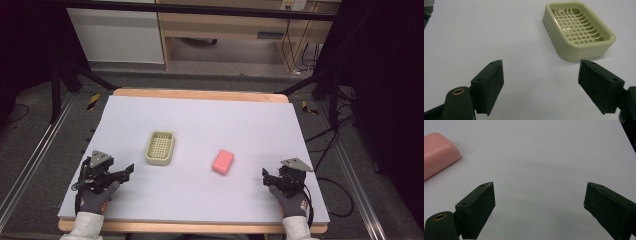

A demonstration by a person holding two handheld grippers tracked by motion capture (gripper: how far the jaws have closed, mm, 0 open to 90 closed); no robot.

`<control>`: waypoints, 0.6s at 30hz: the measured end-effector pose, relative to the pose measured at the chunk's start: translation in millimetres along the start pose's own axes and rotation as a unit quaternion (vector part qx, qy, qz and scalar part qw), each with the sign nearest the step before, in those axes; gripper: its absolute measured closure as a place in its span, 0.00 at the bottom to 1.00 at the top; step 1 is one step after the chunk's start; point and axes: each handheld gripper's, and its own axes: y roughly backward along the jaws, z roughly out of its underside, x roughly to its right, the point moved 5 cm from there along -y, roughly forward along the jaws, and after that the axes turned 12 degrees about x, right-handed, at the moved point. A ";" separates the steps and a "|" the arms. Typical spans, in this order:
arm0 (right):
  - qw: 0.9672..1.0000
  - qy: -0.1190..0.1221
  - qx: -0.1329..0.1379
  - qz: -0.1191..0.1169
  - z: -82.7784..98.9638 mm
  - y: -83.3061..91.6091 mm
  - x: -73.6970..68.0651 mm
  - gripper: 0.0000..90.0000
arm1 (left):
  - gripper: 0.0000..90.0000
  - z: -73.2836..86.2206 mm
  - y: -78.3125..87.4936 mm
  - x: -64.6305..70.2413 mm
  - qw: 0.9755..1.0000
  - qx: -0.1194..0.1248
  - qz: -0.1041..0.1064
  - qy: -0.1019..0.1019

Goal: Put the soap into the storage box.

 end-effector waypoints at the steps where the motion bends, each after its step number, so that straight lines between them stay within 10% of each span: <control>1: 1.000 -0.003 0.001 0.001 0.0 0.6 1.4 0.11 | 0.24 -1.0 0.5 2.2 1.000 0.003 0.001 0.002; 18: 1.000 -0.006 -0.015 0.009 2.5 0.2 5.8 0.10 | 0.29 -5.7 1.3 29.3 1.000 -0.001 0.026 -0.009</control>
